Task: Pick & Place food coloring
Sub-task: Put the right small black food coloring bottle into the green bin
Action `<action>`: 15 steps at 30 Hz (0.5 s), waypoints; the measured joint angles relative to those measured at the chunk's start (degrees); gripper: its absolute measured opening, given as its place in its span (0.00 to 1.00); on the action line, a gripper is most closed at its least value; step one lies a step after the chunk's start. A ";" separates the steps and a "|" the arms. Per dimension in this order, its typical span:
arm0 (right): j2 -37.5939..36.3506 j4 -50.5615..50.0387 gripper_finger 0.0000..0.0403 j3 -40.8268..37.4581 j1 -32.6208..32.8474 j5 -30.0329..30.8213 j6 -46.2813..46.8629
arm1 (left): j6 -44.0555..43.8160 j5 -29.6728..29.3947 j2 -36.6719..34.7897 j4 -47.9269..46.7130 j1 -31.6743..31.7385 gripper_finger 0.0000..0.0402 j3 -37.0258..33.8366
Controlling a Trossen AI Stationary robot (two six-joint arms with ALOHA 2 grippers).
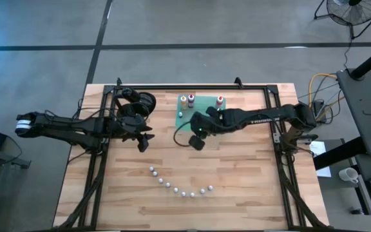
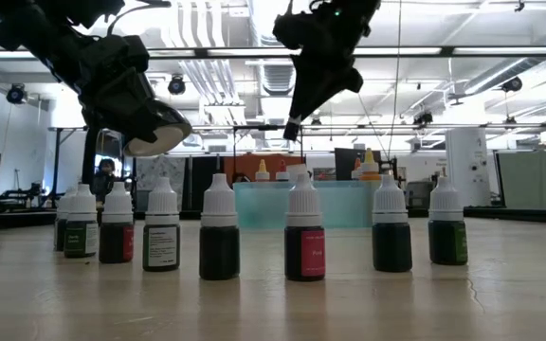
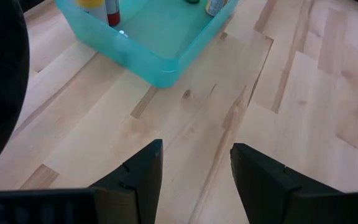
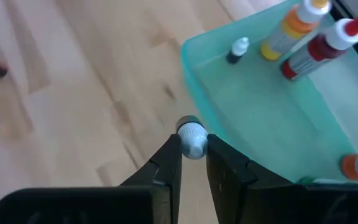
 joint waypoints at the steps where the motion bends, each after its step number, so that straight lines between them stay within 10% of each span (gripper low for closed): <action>1: 0.01 -0.06 0.13 0.06 -0.59 0.06 0.22 | 0.00 0.00 0.00 -0.01 0.00 0.41 0.00; 15: 0.04 0.03 0.13 0.09 -6.28 -0.27 8.12 | -0.02 0.01 0.00 -0.03 0.00 0.41 0.00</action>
